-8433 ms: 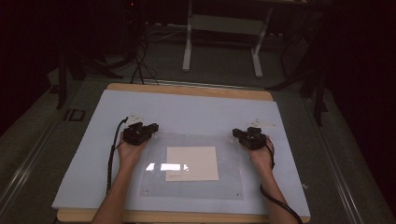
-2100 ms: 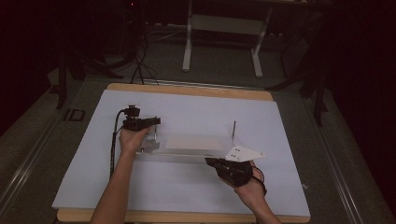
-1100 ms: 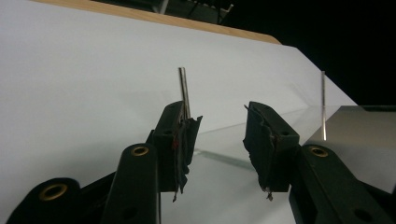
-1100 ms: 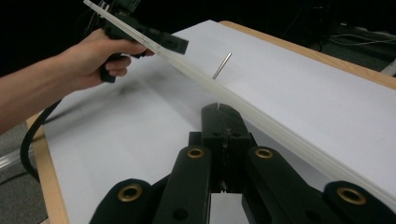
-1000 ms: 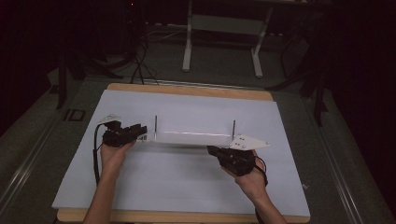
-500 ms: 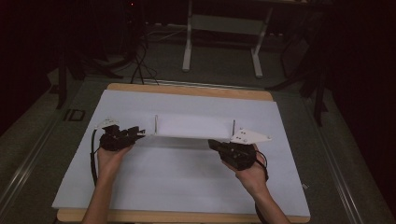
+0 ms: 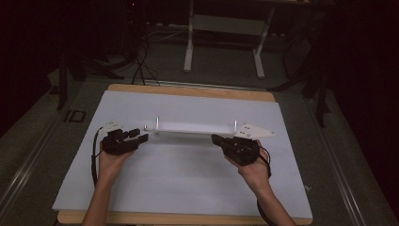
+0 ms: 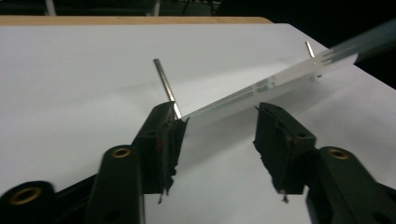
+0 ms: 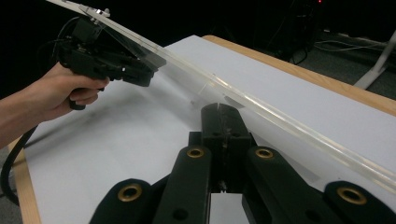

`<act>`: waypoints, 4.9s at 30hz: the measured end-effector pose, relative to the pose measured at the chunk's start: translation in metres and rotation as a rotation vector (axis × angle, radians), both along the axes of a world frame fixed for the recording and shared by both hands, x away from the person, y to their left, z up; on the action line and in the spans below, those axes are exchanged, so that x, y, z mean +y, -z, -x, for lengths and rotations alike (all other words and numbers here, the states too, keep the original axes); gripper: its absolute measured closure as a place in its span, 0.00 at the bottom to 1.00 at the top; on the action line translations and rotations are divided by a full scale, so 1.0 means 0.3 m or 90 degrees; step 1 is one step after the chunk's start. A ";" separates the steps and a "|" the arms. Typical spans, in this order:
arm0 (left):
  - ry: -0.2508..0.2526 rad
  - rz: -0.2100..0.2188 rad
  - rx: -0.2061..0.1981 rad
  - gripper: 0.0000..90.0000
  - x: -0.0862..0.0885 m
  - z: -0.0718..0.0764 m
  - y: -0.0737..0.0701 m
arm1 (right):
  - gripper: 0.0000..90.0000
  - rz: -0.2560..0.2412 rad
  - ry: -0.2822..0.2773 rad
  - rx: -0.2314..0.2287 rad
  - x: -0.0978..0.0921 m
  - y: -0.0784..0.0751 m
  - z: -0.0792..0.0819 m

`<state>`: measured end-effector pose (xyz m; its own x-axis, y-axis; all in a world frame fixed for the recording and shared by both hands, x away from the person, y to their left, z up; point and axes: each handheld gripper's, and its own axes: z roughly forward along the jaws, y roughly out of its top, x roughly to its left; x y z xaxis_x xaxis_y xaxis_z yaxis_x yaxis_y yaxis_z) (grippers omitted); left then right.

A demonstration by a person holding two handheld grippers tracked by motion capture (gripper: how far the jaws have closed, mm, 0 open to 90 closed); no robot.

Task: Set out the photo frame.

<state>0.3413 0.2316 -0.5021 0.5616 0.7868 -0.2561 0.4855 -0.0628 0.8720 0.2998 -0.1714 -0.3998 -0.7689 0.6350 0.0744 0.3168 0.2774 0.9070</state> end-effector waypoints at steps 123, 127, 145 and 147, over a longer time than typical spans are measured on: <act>-0.030 -0.172 -0.094 0.51 -0.214 -0.164 -0.088 | 0.53 0.057 0.166 -0.031 -0.228 0.244 -0.342; -0.030 -0.172 -0.092 0.52 -0.226 -0.156 -0.098 | 0.53 0.058 0.167 -0.030 -0.238 0.236 -0.330; -0.018 -0.155 -0.041 0.52 -0.201 -0.098 -0.136 | 0.57 0.037 0.149 -0.014 -0.252 0.186 -0.259; -0.019 -0.155 -0.037 0.52 -0.198 -0.091 -0.137 | 0.58 0.037 0.146 -0.009 -0.248 0.187 -0.253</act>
